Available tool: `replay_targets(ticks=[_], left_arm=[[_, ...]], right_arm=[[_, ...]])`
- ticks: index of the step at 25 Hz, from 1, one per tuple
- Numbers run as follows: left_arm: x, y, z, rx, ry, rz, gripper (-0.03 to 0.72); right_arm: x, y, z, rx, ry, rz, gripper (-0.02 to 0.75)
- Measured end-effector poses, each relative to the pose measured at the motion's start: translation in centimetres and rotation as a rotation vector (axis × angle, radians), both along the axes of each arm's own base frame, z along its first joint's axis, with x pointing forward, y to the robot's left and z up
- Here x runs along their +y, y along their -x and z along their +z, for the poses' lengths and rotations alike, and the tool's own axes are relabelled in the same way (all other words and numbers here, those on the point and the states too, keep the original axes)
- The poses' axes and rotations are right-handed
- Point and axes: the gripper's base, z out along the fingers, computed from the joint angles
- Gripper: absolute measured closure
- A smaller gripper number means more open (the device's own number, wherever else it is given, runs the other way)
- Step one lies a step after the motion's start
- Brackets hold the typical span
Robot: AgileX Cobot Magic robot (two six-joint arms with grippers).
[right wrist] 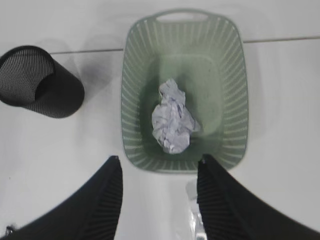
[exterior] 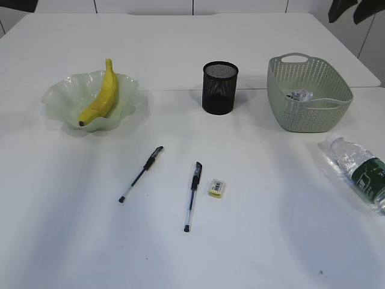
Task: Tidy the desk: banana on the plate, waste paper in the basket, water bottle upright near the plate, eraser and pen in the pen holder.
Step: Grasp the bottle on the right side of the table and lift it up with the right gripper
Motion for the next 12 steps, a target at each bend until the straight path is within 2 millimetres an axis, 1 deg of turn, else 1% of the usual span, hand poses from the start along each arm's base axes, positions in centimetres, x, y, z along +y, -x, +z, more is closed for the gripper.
replay_targets(ticks=[1, 2, 4, 6, 10, 12], left_arm=[[0.2, 0.2, 0.2, 0.009, -0.007, 0.026, 0.437], [0.3, 0.4, 0.4, 0.010, -0.019, 0.048, 0.437], [0.5, 0.8, 0.7, 0.019, -0.029, 0.076, 0.437], [0.6, 1.2, 1.0, 0.024, -0.035, 0.094, 0.437], [0.5, 1.6, 1.0, 0.067, -0.023, 0.087, 0.437], [0.4, 1.9, 0.9, 0.093, -0.020, 0.069, 0.437]], right_arm=[[-0.1, 0.7, -0.1, 0.021, 0.008, -0.002, 0.370], [-0.2, 1.5, 0.2, 0.029, 0.019, -0.003, 0.370], [-0.5, 3.2, -0.1, 0.070, 0.058, -0.007, 0.370], [-1.0, 5.0, 0.1, 0.095, 0.110, -0.016, 0.370], [-1.5, 8.3, -0.4, 0.153, 0.167, -0.024, 0.369], [-1.5, 9.5, -1.0, 0.187, 0.169, -0.022, 0.370]])
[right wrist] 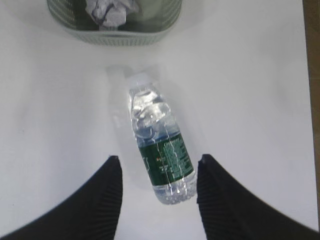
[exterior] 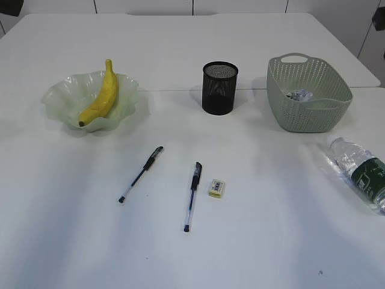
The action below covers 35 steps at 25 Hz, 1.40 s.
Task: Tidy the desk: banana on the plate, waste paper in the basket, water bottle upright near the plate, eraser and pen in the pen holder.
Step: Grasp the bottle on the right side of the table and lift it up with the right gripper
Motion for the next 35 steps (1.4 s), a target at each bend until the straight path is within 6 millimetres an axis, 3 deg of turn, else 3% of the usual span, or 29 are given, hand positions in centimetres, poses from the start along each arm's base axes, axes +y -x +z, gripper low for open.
replay_targets(ticks=[9, 19, 26, 35], left_arm=[[0.0, 0.2, 0.0, 0.010, 0.004, -0.005, 0.437], [-0.2, 0.4, -0.1, 0.038, 0.008, -0.031, 0.437], [-0.2, 0.5, -0.1, 0.044, 0.008, -0.037, 0.437], [-0.3, 0.6, -0.2, 0.055, 0.008, -0.046, 0.437]], right_arm=[[0.2, 1.7, -4.8, 0.170, -0.021, 0.003, 0.369], [0.1, -0.4, -10.4, 0.330, 0.000, 0.037, 0.293], [-0.8, -1.7, -11.3, 0.272, 0.119, 0.081, 0.293], [-0.7, -2.4, -11.5, 0.213, 0.109, 0.091, 0.292]])
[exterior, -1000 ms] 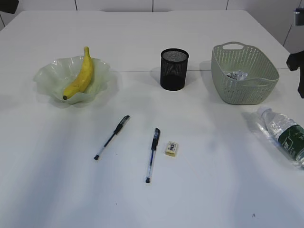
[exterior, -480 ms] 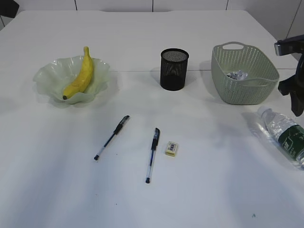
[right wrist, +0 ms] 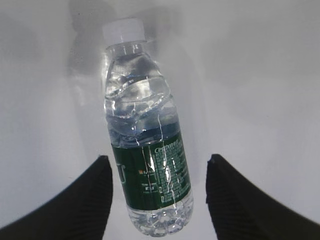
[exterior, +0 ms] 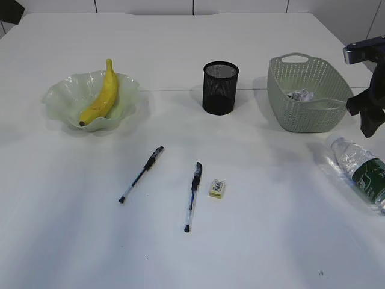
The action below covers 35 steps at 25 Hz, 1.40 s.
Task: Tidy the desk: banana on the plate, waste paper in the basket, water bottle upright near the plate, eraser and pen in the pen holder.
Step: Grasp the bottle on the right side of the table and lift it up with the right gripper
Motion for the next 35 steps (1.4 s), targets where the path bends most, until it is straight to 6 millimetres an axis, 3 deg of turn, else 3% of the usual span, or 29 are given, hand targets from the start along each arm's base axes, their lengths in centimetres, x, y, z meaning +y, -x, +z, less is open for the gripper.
replay_targets(ticks=[2, 7, 10, 17, 26, 35], left_arm=[[0.0, 0.0, 0.0, 0.000, 0.000, 0.000, 0.437], [0.0, 0.0, 0.0, 0.000, 0.000, 0.000, 0.437], [0.0, 0.0, 0.0, 0.000, 0.000, 0.000, 0.437], [0.0, 0.1, 0.0, 0.006, 0.001, -0.004, 0.437], [0.0, 0.1, 0.0, 0.007, 0.001, -0.005, 0.437], [0.0, 0.1, 0.0, 0.010, 0.001, -0.007, 0.437]], right_arm=[[0.0, -0.1, -0.2, 0.003, 0.000, 0.000, 0.281], [0.0, -0.4, -0.2, -0.034, 0.002, -0.004, 0.160], [0.0, -1.0, -0.7, -0.036, 0.004, -0.007, 0.138], [0.0, -2.2, -3.5, 0.028, -0.003, 0.001, 0.147], [0.6, -2.4, -3.6, 0.030, -0.056, 0.064, 0.150], [0.7, -3.1, -6.1, 0.091, -0.055, 0.095, 0.150]])
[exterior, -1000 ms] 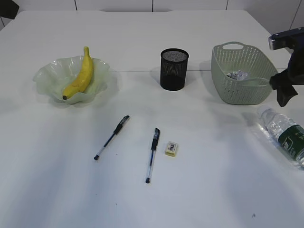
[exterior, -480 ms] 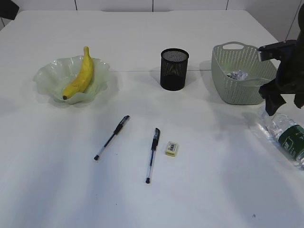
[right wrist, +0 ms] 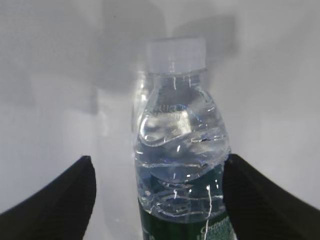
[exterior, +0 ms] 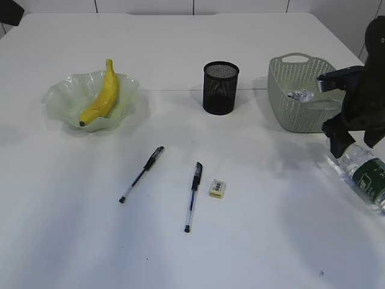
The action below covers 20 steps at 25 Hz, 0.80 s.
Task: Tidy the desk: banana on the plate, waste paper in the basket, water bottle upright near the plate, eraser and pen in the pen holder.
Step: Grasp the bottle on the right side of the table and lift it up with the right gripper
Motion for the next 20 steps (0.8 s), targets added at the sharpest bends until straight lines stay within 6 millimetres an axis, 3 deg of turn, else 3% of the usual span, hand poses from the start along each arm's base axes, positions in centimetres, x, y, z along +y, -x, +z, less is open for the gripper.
replay_targets(ticks=[9, 20], left_arm=[[0.0, 0.0, 0.0, 0.003, -0.003, 0.001, 0.437], [0.0, 0.0, 0.0, 0.008, -0.002, 0.006, 0.437]], right_arm=[[-0.5, -0.9, 1.1, -0.045, 0.023, 0.013, 0.150], [-1.3, -1.1, -1.1, 0.028, 0.023, -0.006, 0.197]])
